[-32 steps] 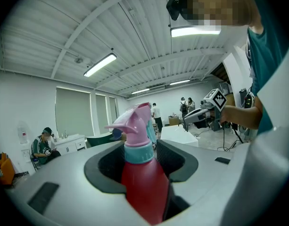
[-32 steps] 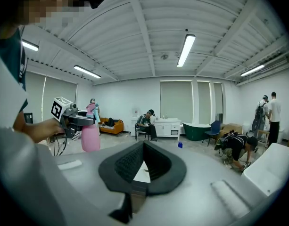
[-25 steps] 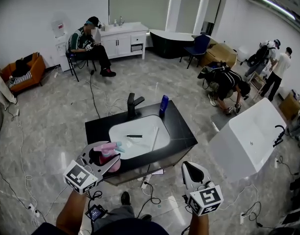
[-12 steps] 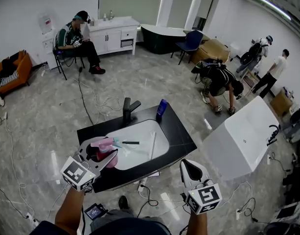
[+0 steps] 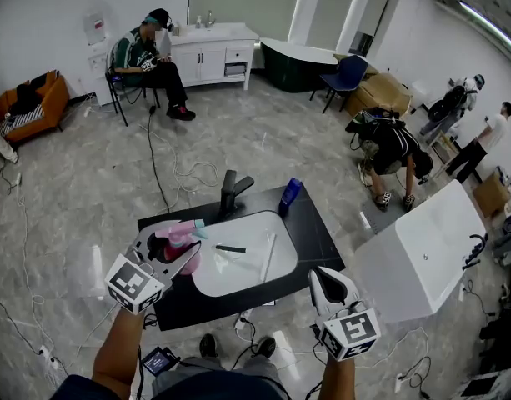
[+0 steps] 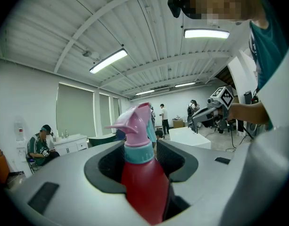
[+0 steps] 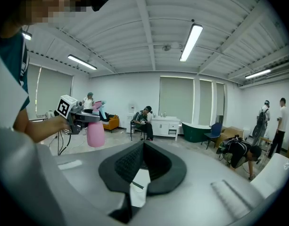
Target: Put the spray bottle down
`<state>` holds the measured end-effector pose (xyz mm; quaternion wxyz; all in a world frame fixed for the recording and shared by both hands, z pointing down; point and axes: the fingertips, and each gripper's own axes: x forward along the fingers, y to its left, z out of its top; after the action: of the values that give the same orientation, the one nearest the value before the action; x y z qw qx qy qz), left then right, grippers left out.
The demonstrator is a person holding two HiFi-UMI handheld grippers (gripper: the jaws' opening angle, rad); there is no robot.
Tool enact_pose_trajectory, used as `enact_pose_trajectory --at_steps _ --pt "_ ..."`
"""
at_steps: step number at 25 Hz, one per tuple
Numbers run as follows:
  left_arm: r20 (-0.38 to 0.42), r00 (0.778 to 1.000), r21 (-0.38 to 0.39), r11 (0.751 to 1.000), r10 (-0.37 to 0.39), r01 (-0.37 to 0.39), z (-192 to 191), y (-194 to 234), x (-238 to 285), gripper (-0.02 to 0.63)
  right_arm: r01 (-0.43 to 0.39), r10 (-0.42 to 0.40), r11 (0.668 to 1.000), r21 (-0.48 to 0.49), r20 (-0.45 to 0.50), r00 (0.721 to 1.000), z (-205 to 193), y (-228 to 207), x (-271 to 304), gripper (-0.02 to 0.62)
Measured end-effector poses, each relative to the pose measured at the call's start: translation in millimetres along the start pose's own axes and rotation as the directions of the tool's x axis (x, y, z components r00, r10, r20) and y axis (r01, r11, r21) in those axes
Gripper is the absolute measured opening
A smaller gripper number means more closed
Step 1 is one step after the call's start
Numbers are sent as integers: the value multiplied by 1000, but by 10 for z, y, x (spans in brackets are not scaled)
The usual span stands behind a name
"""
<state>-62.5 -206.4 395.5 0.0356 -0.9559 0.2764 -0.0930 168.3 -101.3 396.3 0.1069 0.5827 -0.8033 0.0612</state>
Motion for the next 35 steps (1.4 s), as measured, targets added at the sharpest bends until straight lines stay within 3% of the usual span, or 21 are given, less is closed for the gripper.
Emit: enact_pose_trajectory --at_steps 11,17,35 --pt "-28 982 -13 982 188 -188 -165 454 233 204 -172 170 984 -41 -45 984 -96 -253 643 11" --pt "-21 971 -19 971 239 -239 -391 727 481 204 -221 217 974 -47 -75 973 -258 -316 984 11" --pt "-24 961 -40 960 276 -277 -1429 1385 1454 204 -198 193 980 -16 -156 969 -880 -713 1617 11"
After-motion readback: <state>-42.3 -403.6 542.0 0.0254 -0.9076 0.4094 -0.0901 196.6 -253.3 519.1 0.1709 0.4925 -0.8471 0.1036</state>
